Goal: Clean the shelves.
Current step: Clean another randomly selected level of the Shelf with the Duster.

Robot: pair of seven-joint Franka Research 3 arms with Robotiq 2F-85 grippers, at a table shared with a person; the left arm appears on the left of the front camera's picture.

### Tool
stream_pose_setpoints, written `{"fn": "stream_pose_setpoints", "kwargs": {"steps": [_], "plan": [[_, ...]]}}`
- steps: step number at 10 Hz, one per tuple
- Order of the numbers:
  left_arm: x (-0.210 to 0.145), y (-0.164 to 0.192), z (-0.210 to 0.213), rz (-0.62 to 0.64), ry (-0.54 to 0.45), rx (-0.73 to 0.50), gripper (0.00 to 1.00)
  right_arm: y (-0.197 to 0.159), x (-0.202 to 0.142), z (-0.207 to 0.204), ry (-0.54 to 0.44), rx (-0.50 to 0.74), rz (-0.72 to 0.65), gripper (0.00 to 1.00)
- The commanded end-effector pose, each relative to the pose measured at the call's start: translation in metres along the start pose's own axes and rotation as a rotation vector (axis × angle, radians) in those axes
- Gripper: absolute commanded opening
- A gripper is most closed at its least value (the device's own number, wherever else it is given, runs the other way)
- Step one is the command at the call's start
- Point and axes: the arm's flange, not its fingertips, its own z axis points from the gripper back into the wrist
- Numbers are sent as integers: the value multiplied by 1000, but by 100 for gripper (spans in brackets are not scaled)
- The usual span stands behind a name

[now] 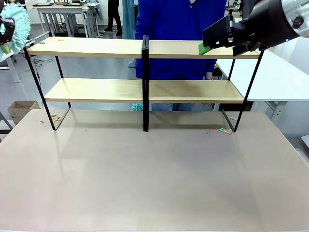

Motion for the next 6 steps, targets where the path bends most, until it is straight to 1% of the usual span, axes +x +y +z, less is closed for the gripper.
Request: {"fn": "stream_pose_setpoints", "kwargs": {"steps": [1, 3, 4, 6], "plan": [[-10, -2, 6, -48, -16, -101, 13, -1, 0, -1, -1, 5, -4, 100], [-9, -2, 7, -90, 12, -132, 13, -1, 0, -1, -1, 5, -4, 100], [-8, 1, 9, -94, 0, -164, 13, -1, 0, -1, -1, 5, -4, 100], [-6, 18, 22, -114, -60, -338, 13, -1, 0, -1, -1, 5, -4, 100]]}}
